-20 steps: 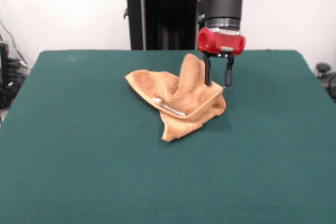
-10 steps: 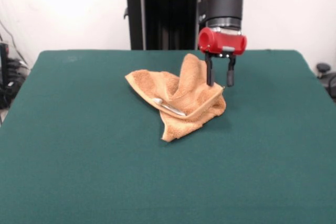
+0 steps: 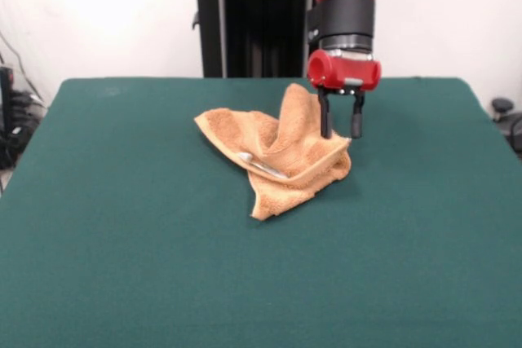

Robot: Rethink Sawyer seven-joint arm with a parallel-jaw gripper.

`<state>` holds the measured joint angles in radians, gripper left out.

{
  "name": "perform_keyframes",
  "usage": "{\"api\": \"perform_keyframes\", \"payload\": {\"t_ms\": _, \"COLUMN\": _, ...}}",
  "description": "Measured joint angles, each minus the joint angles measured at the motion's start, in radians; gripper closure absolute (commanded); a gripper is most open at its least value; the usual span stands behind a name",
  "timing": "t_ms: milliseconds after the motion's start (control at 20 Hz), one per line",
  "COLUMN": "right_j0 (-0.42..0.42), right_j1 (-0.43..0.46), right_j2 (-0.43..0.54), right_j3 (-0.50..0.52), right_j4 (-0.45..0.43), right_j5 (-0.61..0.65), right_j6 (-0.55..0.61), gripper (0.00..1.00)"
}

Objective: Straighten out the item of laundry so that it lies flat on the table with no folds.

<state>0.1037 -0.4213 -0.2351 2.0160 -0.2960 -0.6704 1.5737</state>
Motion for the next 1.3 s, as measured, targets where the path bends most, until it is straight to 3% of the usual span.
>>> {"api": "perform_keyframes", "payload": {"t_ms": 300, "right_j0": 0.003, "right_j1": 0.000, "right_j2": -0.001, "right_j3": 0.000, "right_j4": 0.000, "right_j5": -0.022, "right_j6": 0.000, "gripper": 0.00}}
{"api": "perform_keyframes", "payload": {"t_ms": 900, "right_j0": 0.014, "right_j1": 0.000, "right_j2": -0.003, "right_j3": 0.000, "right_j4": 0.000, "right_j5": -0.209, "right_j6": 0.000, "gripper": 0.00}}
{"api": "perform_keyframes", "payload": {"t_ms": 1300, "right_j0": 0.019, "right_j1": 0.001, "right_j2": -0.009, "right_j3": 0.000, "right_j4": 0.009, "right_j5": -0.218, "right_j6": 0.000, "gripper": 0.00}}
